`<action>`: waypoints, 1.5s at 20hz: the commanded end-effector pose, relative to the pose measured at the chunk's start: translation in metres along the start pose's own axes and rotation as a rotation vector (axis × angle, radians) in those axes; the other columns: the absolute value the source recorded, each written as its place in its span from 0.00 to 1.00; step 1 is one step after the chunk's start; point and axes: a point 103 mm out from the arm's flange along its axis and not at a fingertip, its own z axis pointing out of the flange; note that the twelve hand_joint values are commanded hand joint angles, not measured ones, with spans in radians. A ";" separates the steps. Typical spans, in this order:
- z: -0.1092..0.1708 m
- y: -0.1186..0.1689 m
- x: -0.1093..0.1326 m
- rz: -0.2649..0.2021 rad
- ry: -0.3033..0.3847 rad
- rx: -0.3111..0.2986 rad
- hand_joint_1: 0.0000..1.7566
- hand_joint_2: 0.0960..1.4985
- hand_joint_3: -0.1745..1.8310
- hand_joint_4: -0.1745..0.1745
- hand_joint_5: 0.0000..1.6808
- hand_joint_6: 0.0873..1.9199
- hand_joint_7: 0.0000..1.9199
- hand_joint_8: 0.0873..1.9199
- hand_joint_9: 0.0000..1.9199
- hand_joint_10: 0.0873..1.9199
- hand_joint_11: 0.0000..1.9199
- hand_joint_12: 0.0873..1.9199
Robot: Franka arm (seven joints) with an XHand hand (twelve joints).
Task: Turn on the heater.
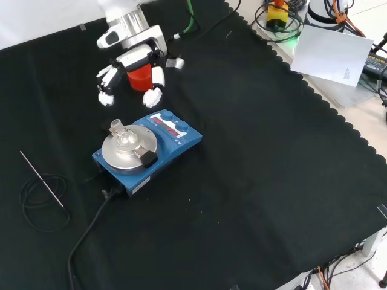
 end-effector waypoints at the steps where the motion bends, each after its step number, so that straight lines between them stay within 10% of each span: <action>1: -0.014 -0.024 0.002 -0.004 -0.021 -0.042 0.50 0.30 0.44 0.47 0.28 0.16 0.18 0.28 0.27 0.29 0.02 0.70; 9: -0.015 -0.060 0.006 -0.018 -0.090 -0.002 0.51 0.31 0.44 0.48 0.27 0.15 0.19 0.28 0.29 0.29 0.04 0.70; 15: -0.017 -0.099 0.008 -0.031 -0.193 0.019 0.59 0.32 0.50 0.46 0.28 0.10 0.42 0.29 0.51 0.24 0.26 0.66; 30: -0.001 -0.155 -0.005 0.071 -0.393 0.349 0.62 0.36 0.51 0.42 0.23 0.02 0.62 0.44 0.69 0.34 0.56 0.49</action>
